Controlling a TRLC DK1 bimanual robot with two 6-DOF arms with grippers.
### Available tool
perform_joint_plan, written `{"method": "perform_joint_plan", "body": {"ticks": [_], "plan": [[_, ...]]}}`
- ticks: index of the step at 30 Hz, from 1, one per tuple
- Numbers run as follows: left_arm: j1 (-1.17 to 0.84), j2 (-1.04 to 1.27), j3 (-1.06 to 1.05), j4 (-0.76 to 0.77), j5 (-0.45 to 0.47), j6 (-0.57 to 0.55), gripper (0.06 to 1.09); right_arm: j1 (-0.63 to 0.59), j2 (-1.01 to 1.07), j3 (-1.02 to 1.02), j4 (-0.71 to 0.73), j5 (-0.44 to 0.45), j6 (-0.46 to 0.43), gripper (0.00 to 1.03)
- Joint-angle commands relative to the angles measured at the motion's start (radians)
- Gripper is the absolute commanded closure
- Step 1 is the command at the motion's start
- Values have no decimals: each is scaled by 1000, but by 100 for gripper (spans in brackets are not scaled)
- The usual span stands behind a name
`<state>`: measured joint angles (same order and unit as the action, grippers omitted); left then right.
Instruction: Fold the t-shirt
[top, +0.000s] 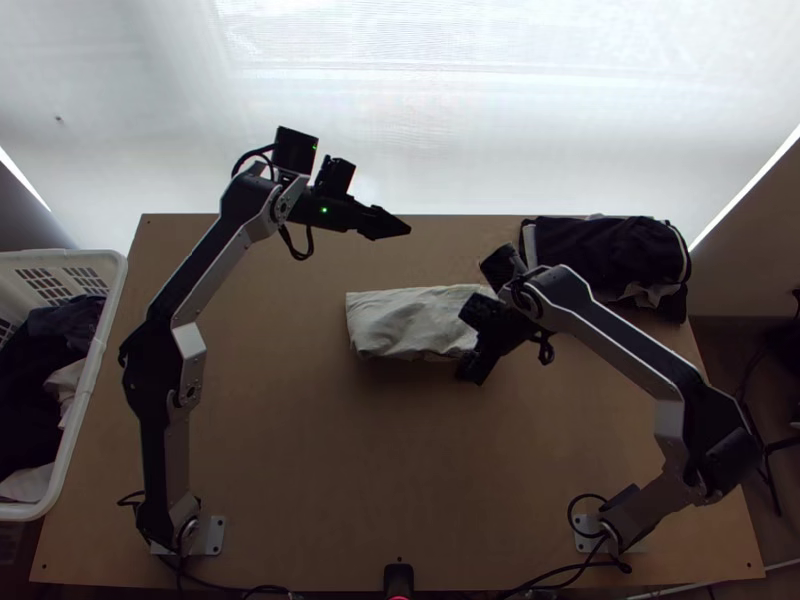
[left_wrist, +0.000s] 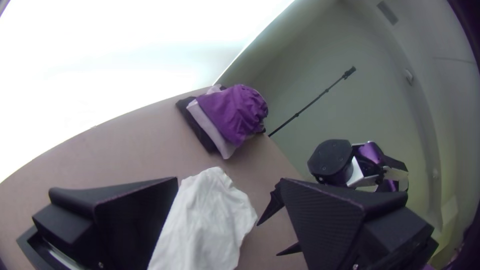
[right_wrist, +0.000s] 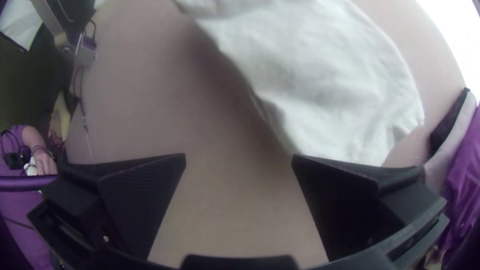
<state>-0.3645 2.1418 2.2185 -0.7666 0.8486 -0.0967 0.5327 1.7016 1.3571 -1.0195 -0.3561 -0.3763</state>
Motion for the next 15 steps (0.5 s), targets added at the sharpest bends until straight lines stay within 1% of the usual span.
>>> {"method": "perform_joint_plan", "body": {"ticks": [1, 2, 4, 5, 7, 9, 10, 11, 12, 15], "plan": [[-8, 21, 6, -7, 0, 9, 10, -53, -63, -131, -51, -15, 34, 4], [-13, 26, 7, -26, -2, 31, 10, -74, -63, -122, -51, -29, 34, 4], [-27, 35, 15, -106, -14, 109, 10, -125, -71, -69, -51, -64, 57, 4], [-37, 41, 21, -166, -46, 169, 10, -163, -71, -27, -51, -90, 77, 4], [-65, 53, 21, -283, -137, 292, 10, -255, -60, 54, -51, -215, 131, 4], [-96, 70, 17, -393, -253, 416, 10, -335, -34, 117, -51, -307, 183, 4], [-106, 76, 9, -436, -296, 457, 10, -373, -17, 134, -51, -379, 203, 4], [-111, 81, -3, -462, -310, 483, 10, -399, -2, 143, -51, -425, 220, 4], [-117, 81, -13, -490, -316, 511, 10, -413, 12, 146, -53, -437, 226, 4], [-131, 79, -16, -539, -359, 574, 10, -464, 59, 139, -53, -524, 226, 4]]}}
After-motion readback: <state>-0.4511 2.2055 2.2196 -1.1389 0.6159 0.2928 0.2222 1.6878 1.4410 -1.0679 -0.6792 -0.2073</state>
